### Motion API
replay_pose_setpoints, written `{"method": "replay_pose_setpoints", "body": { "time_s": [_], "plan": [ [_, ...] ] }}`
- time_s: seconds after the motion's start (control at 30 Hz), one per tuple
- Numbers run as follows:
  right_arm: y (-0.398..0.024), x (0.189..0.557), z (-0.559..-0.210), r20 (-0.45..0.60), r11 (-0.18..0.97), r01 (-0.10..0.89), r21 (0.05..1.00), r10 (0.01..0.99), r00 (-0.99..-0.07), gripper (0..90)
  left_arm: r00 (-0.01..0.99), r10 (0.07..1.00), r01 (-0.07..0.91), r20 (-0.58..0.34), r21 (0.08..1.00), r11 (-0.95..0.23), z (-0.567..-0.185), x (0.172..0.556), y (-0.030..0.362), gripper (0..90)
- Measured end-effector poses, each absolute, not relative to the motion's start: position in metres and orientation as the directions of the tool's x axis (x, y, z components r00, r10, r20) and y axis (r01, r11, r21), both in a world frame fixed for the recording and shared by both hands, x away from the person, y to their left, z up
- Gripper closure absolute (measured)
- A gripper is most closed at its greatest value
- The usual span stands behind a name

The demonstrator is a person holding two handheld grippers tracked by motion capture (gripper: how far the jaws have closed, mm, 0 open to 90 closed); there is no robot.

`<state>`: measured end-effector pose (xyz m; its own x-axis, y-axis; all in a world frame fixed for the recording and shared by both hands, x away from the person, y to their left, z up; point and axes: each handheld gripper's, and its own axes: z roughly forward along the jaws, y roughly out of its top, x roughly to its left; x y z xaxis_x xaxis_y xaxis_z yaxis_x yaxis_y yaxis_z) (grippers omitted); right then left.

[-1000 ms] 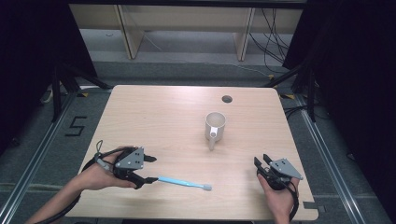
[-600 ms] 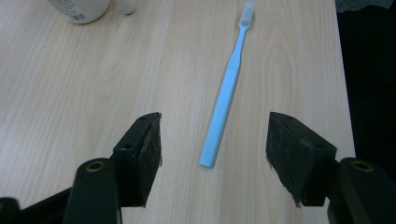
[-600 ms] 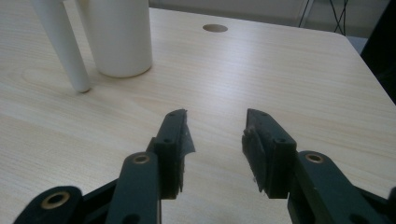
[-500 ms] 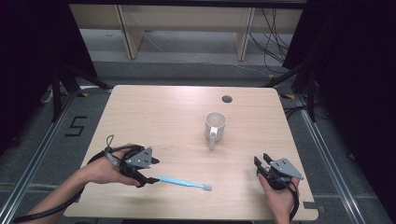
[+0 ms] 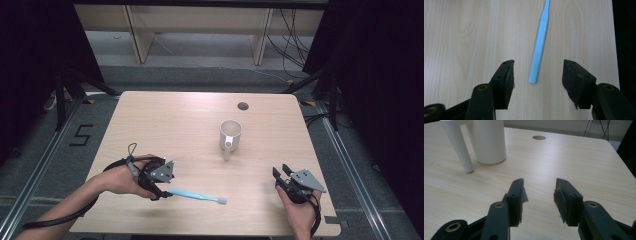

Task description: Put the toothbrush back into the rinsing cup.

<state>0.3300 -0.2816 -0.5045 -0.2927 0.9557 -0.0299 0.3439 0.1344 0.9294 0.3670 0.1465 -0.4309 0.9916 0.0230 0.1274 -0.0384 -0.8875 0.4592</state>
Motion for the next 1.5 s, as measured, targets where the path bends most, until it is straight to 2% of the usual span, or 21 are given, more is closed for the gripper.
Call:
{"method": "replay_pose_setpoints", "body": {
  "time_s": [0.03,0.1,0.63,0.67,0.73,0.77,0.87,1.37,1.5],
  "plan": [
    [-0.280,0.330,-0.505,-0.001,0.117,0.363,0.924,0.953,-0.304,59.3,0.992,0.016,-0.045,0.129,0.452,-0.891,-0.431,0.368,0.145,43.5],
    [-0.281,0.331,-0.505,-0.036,0.142,0.343,0.929,0.954,-0.296,59.3,0.991,0.005,-0.054,0.130,0.440,-0.896,-0.431,0.368,0.142,44.3],
    [-0.282,0.330,-0.504,-0.025,0.135,0.344,0.929,0.952,-0.304,59.3,0.990,-0.084,-0.116,0.109,0.322,-0.940,-0.442,0.374,0.121,51.5],
    [-0.279,0.328,-0.504,0.018,0.096,0.373,0.923,0.956,-0.291,59.3,0.992,-0.076,-0.105,0.098,0.330,-0.938,-0.444,0.374,0.119,52.1],
    [-0.282,0.330,-0.504,-0.025,0.134,0.345,0.929,0.953,-0.302,59.3,0.992,-0.098,-0.119,0.084,0.300,-0.947,-0.445,0.376,0.115,53.3],
    [-0.281,0.330,-0.505,-0.021,0.129,0.347,0.929,0.954,-0.299,59.3,0.995,-0.076,-0.094,0.069,0.315,-0.944,-0.447,0.376,0.114,53.8],
    [-0.280,0.330,-0.505,0.003,0.114,0.365,0.924,0.952,-0.305,59.3,0.991,-0.108,-0.125,0.075,0.272,-0.954,-0.446,0.379,0.109,55.0],
    [-0.281,0.330,-0.505,-0.022,0.129,0.342,0.931,0.954,-0.299,59.3,0.990,-0.131,-0.140,0.055,0.238,-0.961,-0.456,0.386,0.097,58.2],
    [-0.280,0.330,-0.505,0.007,0.113,0.365,0.924,0.951,-0.311,59.3,0.991,-0.130,-0.137,0.044,0.241,-0.961,-0.458,0.385,0.094,58.5]
  ]
}}
